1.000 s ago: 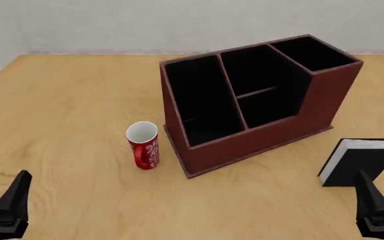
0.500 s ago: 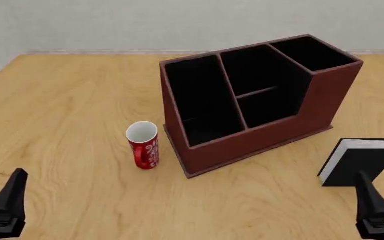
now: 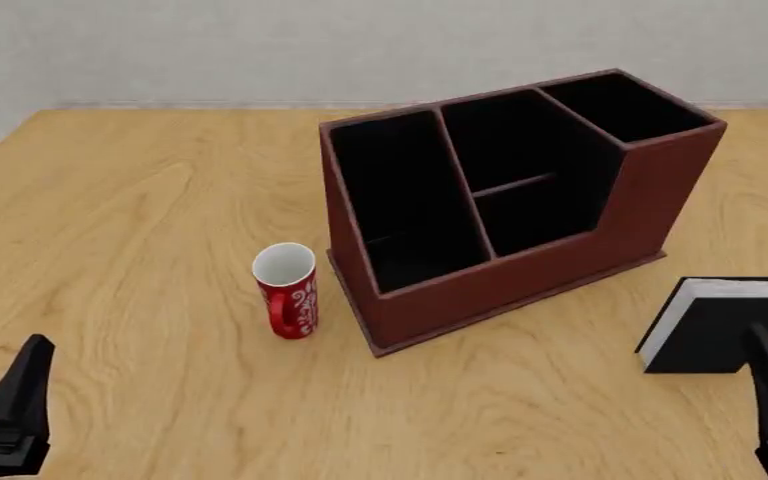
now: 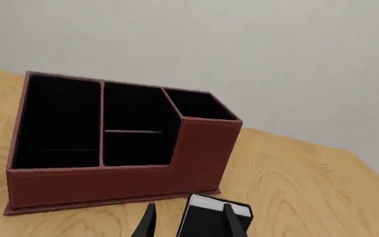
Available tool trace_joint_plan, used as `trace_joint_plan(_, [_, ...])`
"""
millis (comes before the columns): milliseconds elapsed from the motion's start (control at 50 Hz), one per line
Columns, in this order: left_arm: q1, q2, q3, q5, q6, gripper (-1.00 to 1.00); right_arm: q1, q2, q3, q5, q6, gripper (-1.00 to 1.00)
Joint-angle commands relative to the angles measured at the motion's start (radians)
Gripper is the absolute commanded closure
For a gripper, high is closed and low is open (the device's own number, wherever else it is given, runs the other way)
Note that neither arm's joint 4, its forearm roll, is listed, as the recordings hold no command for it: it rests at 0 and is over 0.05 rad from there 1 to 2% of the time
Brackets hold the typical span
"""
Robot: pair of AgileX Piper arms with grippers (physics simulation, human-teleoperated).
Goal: Pick up the book and place it in the left compartment of the caddy.
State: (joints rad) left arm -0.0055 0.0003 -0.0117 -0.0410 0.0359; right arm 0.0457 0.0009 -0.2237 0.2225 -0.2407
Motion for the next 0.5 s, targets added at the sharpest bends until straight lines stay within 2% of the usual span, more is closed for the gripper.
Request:
trace_joint_plan(20, [-0.012, 0.0, 0.002, -0.01, 0.004, -1.0, 0.069, 0.0, -0.141, 0.209, -0.164, -1.0])
trace_joint_plan(80, [-0.018, 0.0, -0.006, -0.008, 0.001, -1.0, 0.082, 0.017, -0.183, 0.278, -0.211, -1.0])
trace_joint_plan(120, [-0.022, 0.0, -0.011, -0.006, -0.001, -1.0, 0.092, 0.044, -0.192, 0.315, -0.273, -1.0])
trace_joint_plan(180, [-0.029, 0.0, -0.019, -0.001, -0.009, -1.0, 0.109, 0.074, -0.203, 0.369, -0.331, -1.0])
trace_joint_plan(240, [-0.032, 0.0, -0.023, 0.0, -0.009, -1.0, 0.115, 0.09, -0.225, 0.406, -0.349, -1.0])
trace_joint_plan(320, [-0.035, 0.0, -0.028, -0.001, -0.012, -1.0, 0.131, 0.124, -0.263, 0.492, -0.403, -1.0])
trace_joint_plan(460, [-0.036, 0.0, -0.033, -0.001, -0.011, -1.0, 0.099, 0.206, -0.376, 0.593, -0.456, -1.0])
trace_joint_plan(500, [-0.039, 0.0, -0.035, -0.001, -0.01, -1.0, 0.083, 0.235, -0.403, 0.625, -0.488, -1.0])
